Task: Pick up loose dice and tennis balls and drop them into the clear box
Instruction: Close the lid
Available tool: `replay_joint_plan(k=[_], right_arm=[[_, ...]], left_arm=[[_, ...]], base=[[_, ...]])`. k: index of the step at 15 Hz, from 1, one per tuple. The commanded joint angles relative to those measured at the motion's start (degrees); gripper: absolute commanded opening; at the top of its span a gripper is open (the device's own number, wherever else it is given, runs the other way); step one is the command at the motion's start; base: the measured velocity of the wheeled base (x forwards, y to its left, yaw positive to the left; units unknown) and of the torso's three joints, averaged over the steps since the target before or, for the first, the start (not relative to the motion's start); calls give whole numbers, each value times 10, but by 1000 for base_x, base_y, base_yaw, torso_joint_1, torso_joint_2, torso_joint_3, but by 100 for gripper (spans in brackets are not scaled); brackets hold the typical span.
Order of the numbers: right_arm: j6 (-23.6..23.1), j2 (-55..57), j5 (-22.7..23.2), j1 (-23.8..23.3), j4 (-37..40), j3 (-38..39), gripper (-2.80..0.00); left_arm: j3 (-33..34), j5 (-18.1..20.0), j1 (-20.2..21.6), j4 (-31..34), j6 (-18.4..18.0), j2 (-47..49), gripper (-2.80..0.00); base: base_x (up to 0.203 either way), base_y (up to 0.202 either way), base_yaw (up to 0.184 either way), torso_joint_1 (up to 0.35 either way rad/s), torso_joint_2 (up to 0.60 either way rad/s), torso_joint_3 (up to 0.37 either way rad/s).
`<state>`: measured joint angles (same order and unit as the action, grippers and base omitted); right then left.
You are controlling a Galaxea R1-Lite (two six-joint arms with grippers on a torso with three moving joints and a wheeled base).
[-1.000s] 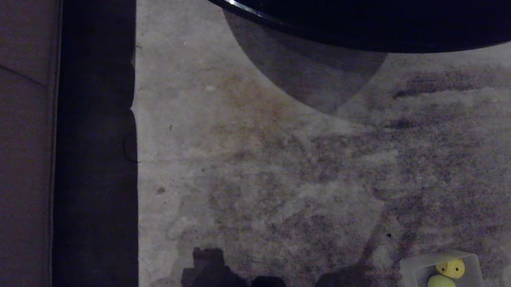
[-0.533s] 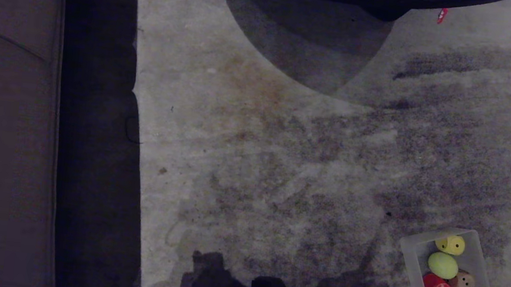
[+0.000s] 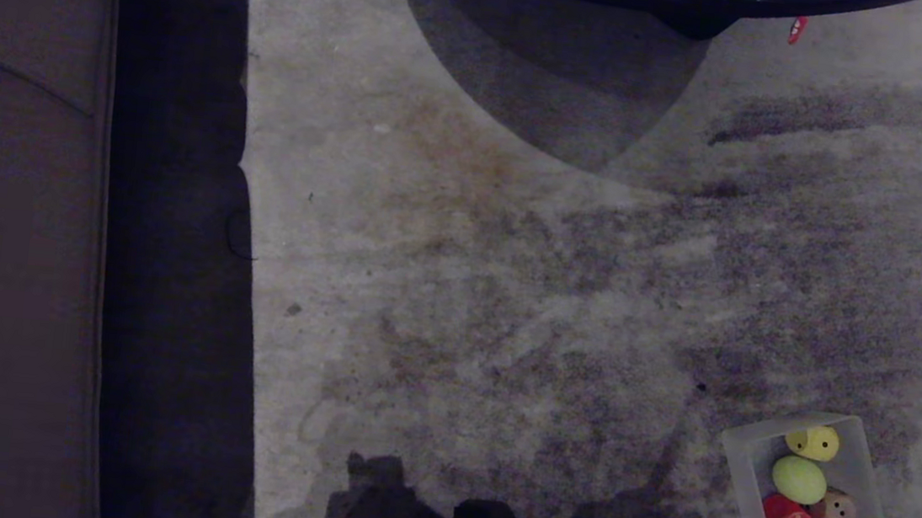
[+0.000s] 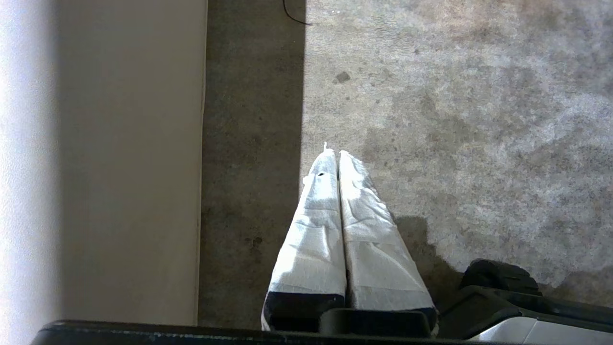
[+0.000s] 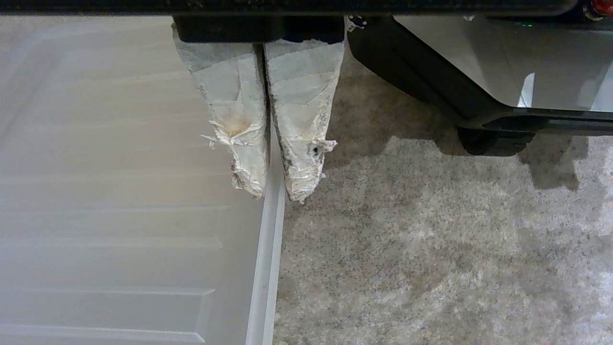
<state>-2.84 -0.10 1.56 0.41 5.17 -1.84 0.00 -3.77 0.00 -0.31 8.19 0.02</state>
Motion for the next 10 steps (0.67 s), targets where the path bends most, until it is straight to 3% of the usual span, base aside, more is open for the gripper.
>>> replay_joint_plan(k=[1,10], right_arm=[[-1,0,0,0,0,0,-280],[0,0,0,0,0,0,-280]], left_arm=[[0,0,0,0,1,0,-280],[0,0,0,0,1,1,-280]], base=[[0,0,0,0,0,0],[0,0,0,0,0,0]])
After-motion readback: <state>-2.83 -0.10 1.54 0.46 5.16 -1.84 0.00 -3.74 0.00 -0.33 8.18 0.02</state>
